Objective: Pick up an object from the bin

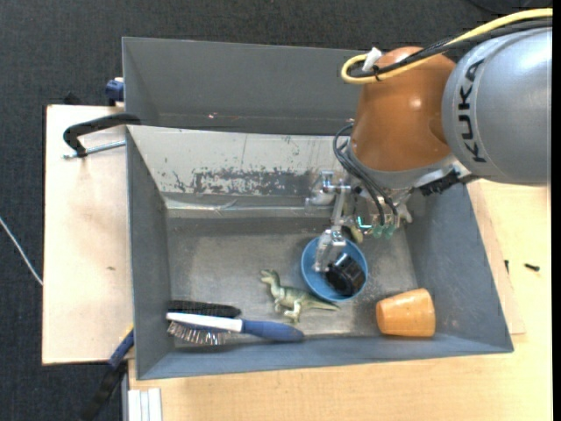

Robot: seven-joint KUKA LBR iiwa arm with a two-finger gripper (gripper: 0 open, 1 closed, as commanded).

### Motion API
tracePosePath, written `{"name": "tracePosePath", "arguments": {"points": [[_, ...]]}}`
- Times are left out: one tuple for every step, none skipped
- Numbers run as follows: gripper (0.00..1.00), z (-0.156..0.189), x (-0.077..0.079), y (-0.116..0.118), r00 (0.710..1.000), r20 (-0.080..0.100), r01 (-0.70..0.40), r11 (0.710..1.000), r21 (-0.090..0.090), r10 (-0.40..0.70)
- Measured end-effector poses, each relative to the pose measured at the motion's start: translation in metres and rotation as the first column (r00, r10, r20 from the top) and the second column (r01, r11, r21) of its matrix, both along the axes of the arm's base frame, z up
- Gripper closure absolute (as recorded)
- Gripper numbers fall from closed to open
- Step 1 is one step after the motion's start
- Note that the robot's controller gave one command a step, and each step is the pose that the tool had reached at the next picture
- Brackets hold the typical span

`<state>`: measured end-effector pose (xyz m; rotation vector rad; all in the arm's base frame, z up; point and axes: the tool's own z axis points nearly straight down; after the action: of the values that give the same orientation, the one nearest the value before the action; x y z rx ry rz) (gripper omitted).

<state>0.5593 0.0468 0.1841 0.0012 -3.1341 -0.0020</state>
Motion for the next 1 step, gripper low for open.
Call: {"name": "tracePosePath", "arguments": {"points": [[0.00,-0.1129,-0.0254,-0.0281,0.953,0.014,-0.304,0.953,-0.001,0.304]]}}
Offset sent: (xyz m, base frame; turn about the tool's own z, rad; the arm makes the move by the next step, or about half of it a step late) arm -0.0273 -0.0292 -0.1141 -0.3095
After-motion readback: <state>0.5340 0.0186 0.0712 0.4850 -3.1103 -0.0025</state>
